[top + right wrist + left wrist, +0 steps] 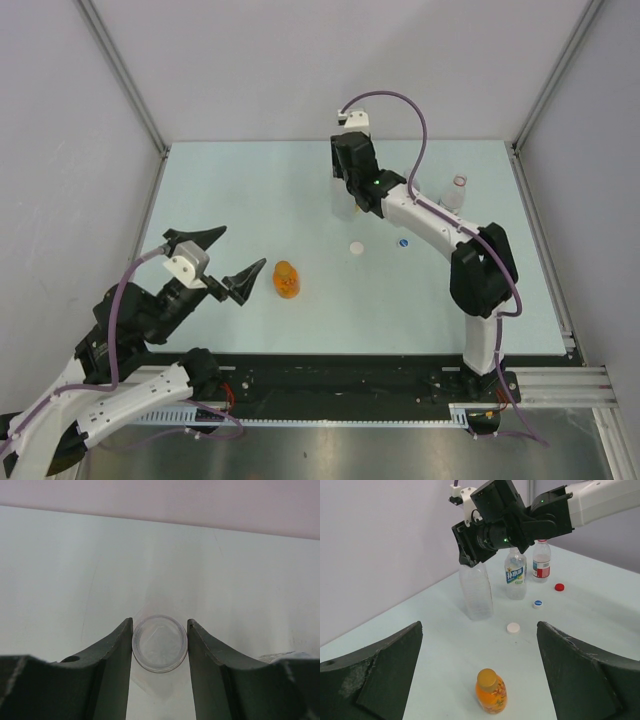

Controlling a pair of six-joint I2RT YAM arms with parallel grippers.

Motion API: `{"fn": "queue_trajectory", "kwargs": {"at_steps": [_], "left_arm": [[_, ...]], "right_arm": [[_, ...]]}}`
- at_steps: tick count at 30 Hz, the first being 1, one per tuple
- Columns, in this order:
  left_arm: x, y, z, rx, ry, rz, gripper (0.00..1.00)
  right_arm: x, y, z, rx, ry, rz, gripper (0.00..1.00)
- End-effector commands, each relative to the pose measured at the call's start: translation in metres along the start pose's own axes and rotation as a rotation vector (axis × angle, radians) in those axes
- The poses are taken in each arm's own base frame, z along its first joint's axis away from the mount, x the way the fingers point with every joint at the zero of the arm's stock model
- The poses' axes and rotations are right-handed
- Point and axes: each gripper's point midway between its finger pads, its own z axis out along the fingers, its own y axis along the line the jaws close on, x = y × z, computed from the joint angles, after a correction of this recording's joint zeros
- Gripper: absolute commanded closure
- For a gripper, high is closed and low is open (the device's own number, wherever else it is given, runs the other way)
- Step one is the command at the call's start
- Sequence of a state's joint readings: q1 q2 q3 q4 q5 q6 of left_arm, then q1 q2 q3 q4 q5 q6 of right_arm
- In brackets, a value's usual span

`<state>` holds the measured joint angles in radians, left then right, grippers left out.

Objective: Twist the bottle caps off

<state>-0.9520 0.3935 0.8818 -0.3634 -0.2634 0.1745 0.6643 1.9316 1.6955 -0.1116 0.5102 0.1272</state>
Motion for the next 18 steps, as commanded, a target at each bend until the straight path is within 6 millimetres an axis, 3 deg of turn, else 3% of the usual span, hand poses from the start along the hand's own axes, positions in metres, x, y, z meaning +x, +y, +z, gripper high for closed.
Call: {"fn": "queue_trajectory", "kwargs": {"at_steps": [1, 12, 15, 18], "left_arm": [[0.001, 0.004, 0.000, -0.022, 0.000, -0.005, 0.00], [0.008, -0.002, 0.006, -0.006, 0.018, -0.008, 0.00], [0.010, -0.003, 0.008, -0.001, 0.023, -0.010, 0.00], [0.011, -0.005, 0.009, 0.003, 0.027, -0.010, 0.00]], "right_arm": [[-0.029, 0.005, 0.003, -0.010, -0.063, 0.055, 1.00], [-0.013, -0.005, 0.009, 0.005, -0.010, 0.061, 1.00], [-0.010, -0.009, 0.009, 0.005, 0.001, 0.060, 0.89], [-0.008, -0.010, 0.007, 0.004, 0.005, 0.060, 0.68]]}}
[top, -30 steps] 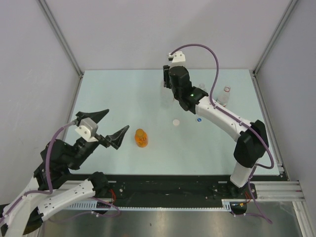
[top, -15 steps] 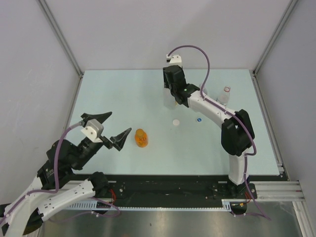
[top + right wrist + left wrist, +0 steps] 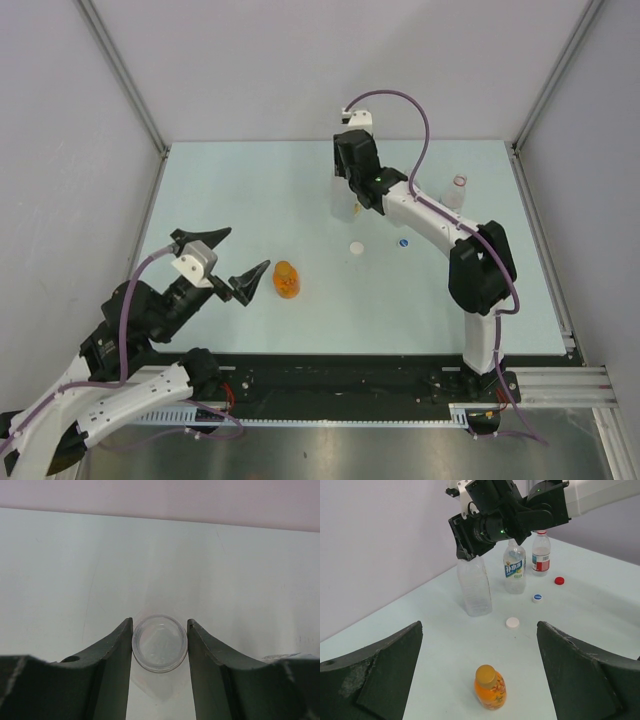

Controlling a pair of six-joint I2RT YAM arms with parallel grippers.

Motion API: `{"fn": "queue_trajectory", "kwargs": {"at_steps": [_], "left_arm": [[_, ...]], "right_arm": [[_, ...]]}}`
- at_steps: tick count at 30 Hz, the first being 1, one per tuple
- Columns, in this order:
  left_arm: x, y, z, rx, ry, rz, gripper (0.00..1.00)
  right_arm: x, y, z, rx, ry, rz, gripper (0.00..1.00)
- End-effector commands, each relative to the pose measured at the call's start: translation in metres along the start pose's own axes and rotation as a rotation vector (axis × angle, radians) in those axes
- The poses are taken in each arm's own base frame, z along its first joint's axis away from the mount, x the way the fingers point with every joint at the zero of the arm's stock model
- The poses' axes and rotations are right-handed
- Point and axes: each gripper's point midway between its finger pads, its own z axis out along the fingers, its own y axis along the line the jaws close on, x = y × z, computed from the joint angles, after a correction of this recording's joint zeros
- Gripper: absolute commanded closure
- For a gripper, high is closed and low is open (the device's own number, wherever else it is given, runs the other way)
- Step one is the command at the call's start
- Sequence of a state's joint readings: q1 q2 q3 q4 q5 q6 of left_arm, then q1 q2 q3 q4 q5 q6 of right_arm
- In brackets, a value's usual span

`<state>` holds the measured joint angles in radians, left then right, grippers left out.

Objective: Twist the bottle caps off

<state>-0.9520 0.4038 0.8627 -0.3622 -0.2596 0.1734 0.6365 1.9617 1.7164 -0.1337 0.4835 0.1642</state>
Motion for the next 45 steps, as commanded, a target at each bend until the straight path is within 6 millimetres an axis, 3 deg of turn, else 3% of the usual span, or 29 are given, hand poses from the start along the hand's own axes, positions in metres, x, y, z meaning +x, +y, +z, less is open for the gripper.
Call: {"fn": "queue_trajectory", "kwargs": {"at_steps": [1, 6, 15, 18, 24, 25, 28, 29, 31, 32, 34, 36, 38, 42, 45], "left_arm": [[0.001, -0.001, 0.004, -0.005, 0.001, -0.015, 0.00], [0.003, -0.001, 0.005, -0.007, 0.007, -0.015, 0.00], [0.004, -0.003, 0.007, 0.001, 0.012, -0.021, 0.00], [0.003, -0.002, 0.007, -0.003, 0.011, -0.023, 0.00], [0.005, 0.000, 0.011, -0.020, 0.026, -0.018, 0.00], [0.005, 0.000, 0.012, -0.024, 0.026, -0.024, 0.00], [0.010, 0.004, 0.017, -0.059, 0.065, -0.043, 0.00], [0.012, 0.005, 0.018, -0.076, 0.081, -0.048, 0.00], [0.024, 0.014, 0.025, -0.150, 0.153, -0.062, 0.00], [0.028, 0.016, 0.027, -0.173, 0.176, -0.068, 0.00], [0.037, 0.022, 0.032, -0.223, 0.233, -0.084, 0.00], [0.041, 0.025, 0.035, -0.251, 0.253, -0.168, 0.00], [0.047, 0.027, 0.040, -0.262, 0.280, -0.216, 0.00], [0.063, 0.045, 0.041, -0.338, 0.309, -0.376, 0.00], [0.077, 0.050, 0.037, -0.394, 0.349, -0.472, 0.00]], "right_arm": [[-0.017, -0.003, -0.006, -0.004, -0.027, 0.031, 0.59], [-0.019, -0.006, -0.009, 0.000, -0.029, 0.034, 0.39], [-0.027, -0.007, -0.015, -0.004, -0.041, 0.042, 0.29], [-0.038, -0.009, -0.023, -0.010, -0.059, 0.063, 0.27], [-0.103, -0.003, -0.073, -0.076, -0.174, 0.101, 0.20], [-0.128, -0.005, -0.092, -0.088, -0.220, 0.117, 0.20], [-0.152, -0.009, -0.131, -0.092, -0.269, 0.105, 0.18], [-0.165, -0.014, -0.161, -0.111, -0.304, 0.121, 0.17], [-0.169, -0.023, -0.189, -0.103, -0.338, 0.125, 0.16], [-0.165, -0.038, -0.218, -0.096, -0.361, 0.135, 0.15], [-0.154, -0.051, -0.244, -0.096, -0.369, 0.152, 0.15], [-0.131, -0.072, -0.274, -0.094, -0.364, 0.193, 0.14], [-0.102, -0.089, -0.296, -0.111, -0.336, 0.203, 0.14], [-0.061, -0.100, -0.330, -0.181, -0.304, 0.205, 0.15], [-0.034, -0.112, -0.341, -0.193, -0.266, 0.220, 0.14]]}}
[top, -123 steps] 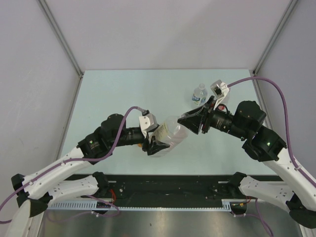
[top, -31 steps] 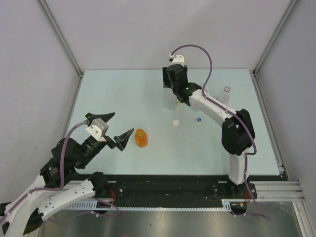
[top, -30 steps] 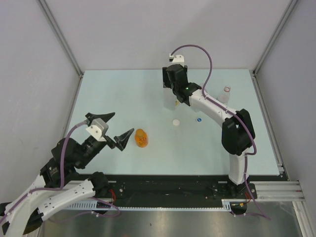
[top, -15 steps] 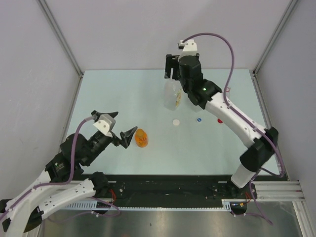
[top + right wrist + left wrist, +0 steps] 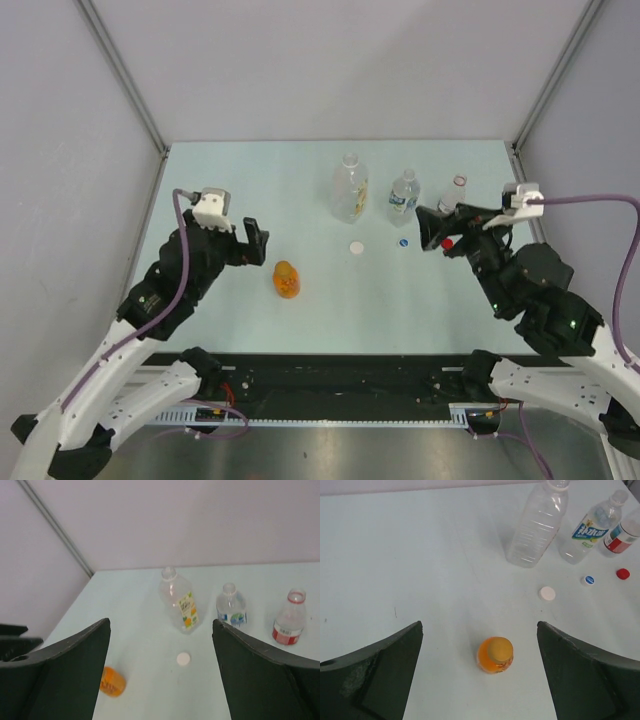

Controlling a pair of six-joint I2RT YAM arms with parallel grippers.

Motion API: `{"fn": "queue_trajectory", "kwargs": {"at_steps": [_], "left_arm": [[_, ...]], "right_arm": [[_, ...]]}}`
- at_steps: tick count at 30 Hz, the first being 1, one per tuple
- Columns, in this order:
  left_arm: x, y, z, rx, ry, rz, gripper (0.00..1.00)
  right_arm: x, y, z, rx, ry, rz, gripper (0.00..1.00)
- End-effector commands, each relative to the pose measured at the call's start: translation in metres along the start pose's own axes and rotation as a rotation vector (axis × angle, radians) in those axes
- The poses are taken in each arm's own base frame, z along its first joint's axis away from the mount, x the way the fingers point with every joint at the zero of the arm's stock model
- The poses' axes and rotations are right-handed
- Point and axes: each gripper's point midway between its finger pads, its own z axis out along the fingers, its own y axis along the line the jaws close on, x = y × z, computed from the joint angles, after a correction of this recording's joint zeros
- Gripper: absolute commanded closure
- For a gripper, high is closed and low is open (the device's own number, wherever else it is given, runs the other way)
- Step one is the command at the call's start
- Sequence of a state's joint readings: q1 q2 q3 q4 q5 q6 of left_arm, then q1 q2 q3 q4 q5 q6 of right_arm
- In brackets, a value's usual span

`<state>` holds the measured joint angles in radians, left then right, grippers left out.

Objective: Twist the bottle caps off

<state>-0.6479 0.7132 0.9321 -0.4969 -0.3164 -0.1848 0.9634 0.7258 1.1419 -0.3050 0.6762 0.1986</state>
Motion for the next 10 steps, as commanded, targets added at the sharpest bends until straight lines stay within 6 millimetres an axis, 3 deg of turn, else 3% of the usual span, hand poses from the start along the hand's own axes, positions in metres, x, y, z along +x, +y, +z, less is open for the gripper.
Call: {"fn": "queue_trajectory", "kwargs": {"at_steps": [1, 3, 8, 10], "left_arm": [[0.000, 0.002, -0.003, -0.028, 0.033, -0.223, 0.00], [0.012, 0.006, 0.001, -0.087, 0.090, -0.302, 0.00], [0.036, 0.007, 0.001, -0.124, 0.161, -0.357, 0.00], [0.030, 0.006, -0.003, -0.099, 0.120, -0.365, 0.00]], "right_arm": [[0.053, -0.025, -0.022, 0.060, 0.130, -0.025, 0.13], [0.069, -0.033, -0.029, 0.073, 0.171, -0.043, 0.13], [0.080, -0.039, -0.036, 0.065, 0.186, -0.024, 0.13], [0.083, -0.038, -0.036, 0.060, 0.189, -0.017, 0.13]]}}
